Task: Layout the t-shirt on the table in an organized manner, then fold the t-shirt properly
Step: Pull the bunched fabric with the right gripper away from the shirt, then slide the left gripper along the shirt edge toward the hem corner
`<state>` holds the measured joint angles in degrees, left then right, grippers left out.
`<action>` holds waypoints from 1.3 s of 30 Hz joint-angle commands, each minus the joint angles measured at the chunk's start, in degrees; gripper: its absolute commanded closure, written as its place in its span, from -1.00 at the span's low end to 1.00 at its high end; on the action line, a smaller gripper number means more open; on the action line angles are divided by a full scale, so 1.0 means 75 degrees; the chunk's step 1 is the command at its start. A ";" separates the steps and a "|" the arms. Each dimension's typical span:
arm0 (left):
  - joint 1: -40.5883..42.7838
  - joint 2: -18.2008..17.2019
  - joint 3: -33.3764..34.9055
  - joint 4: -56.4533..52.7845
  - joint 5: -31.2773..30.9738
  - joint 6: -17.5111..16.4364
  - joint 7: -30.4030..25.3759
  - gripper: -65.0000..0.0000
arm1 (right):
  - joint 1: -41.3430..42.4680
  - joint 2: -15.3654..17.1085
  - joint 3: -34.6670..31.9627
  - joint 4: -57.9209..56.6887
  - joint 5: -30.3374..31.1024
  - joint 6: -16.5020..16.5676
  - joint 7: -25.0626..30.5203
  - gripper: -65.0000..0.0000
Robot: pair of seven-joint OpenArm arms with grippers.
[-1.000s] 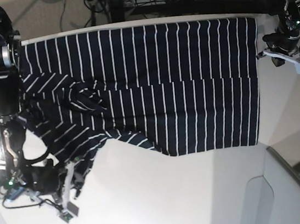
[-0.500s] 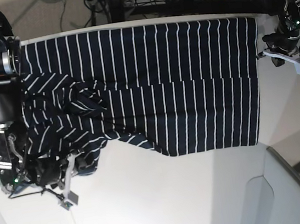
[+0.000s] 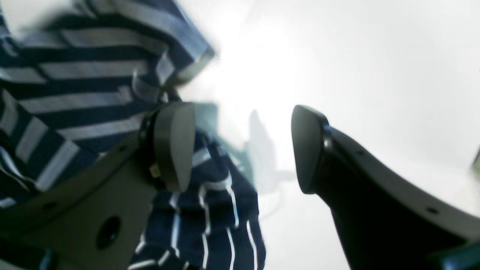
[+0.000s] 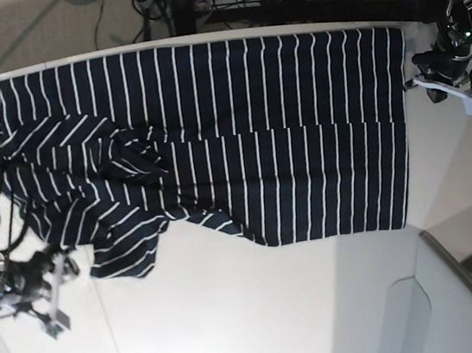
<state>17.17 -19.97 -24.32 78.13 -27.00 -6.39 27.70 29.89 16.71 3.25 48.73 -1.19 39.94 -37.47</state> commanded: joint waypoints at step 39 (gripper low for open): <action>-0.0091 -0.0110 -0.0011 0.0080 -0.0027 -0.0033 -0.0148 1.00 | 0.0393 0.0216 0.0476 -0.1158 0.1618 0.0008 -0.1316 -0.16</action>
<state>16.80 -19.88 -24.12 78.08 -27.03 -6.39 27.70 31.07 17.58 6.44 39.00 10.35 39.92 -48.03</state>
